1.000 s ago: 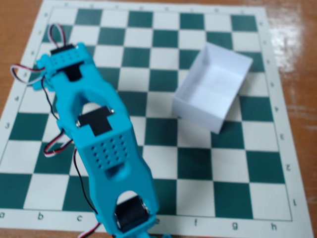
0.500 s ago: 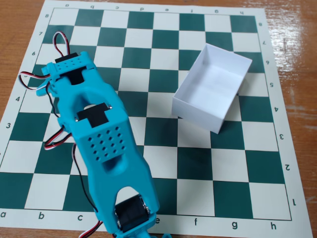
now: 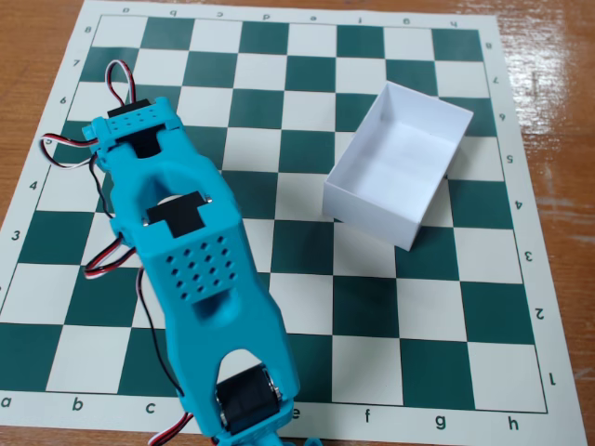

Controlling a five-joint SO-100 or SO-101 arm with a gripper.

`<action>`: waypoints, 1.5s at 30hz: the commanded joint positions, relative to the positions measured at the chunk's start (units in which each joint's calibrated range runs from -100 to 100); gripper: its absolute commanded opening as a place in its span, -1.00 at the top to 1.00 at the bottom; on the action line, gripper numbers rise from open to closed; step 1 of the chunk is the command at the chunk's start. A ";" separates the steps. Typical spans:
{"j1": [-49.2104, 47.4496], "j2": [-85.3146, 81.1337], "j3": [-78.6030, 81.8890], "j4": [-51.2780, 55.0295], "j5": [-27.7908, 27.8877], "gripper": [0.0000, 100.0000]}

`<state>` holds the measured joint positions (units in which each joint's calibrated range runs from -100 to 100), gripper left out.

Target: Grab the toy horse and put it in the box.

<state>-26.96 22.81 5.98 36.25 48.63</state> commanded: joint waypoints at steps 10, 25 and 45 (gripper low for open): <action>6.32 -24.40 2.16 10.34 -0.16 1.00; 32.75 -43.52 5.62 21.56 0.08 1.00; 41.25 -34.76 20.73 0.62 1.26 1.00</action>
<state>13.59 -13.79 29.10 40.02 49.47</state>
